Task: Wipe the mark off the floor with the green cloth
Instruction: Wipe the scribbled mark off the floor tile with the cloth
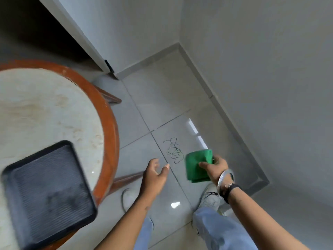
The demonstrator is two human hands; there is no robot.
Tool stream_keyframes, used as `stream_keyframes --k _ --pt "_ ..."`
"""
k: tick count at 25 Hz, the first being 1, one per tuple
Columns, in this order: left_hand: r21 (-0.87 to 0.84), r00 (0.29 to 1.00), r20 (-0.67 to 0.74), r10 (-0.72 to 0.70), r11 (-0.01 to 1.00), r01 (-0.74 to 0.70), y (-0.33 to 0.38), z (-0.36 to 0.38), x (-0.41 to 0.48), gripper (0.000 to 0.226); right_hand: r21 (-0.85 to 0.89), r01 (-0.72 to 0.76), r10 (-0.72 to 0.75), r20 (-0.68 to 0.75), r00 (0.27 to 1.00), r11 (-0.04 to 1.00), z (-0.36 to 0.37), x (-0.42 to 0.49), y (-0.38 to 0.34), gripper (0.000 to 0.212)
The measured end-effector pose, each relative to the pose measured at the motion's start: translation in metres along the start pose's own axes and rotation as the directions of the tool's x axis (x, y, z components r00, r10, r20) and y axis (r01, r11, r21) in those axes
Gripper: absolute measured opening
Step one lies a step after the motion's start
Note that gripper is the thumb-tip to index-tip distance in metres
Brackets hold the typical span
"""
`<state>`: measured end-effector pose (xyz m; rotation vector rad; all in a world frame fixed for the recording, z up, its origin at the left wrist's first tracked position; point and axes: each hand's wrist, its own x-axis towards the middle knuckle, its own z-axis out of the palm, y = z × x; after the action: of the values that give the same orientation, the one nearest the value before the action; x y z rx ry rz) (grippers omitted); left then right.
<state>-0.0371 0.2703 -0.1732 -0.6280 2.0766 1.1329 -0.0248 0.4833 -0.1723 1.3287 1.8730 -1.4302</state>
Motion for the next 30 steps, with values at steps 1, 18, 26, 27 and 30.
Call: stream_keyframes --k 1,18,26,27,30 --pt "0.209 0.997 -0.011 0.077 0.975 -0.073 -0.023 0.013 0.030 0.059 -0.215 0.050 -0.076 -0.115 0.990 0.975 0.005 0.034 0.019 0.026" --pt "0.922 0.976 0.189 0.107 0.322 -0.214 -0.217 0.127 0.292 0.155 -0.767 0.641 -0.466 0.575 0.672 -0.022 0.154 0.247 0.239 0.081" --pt "0.929 0.975 0.159 0.153 0.311 -0.200 -0.230 0.141 0.299 0.169 -0.626 0.683 -0.291 0.780 0.554 -0.376 0.122 0.313 0.200 0.086" --pt "0.930 0.975 0.156 0.159 0.309 -0.199 -0.231 0.140 0.301 0.170 -0.791 0.573 -0.422 0.604 0.676 -0.214 0.127 0.321 0.194 0.088" --pt "0.925 0.972 0.161 0.169 0.318 -0.208 -0.233 0.136 0.301 0.171 -0.849 0.529 -0.407 0.489 0.772 -0.018 0.151 0.300 0.204 0.096"
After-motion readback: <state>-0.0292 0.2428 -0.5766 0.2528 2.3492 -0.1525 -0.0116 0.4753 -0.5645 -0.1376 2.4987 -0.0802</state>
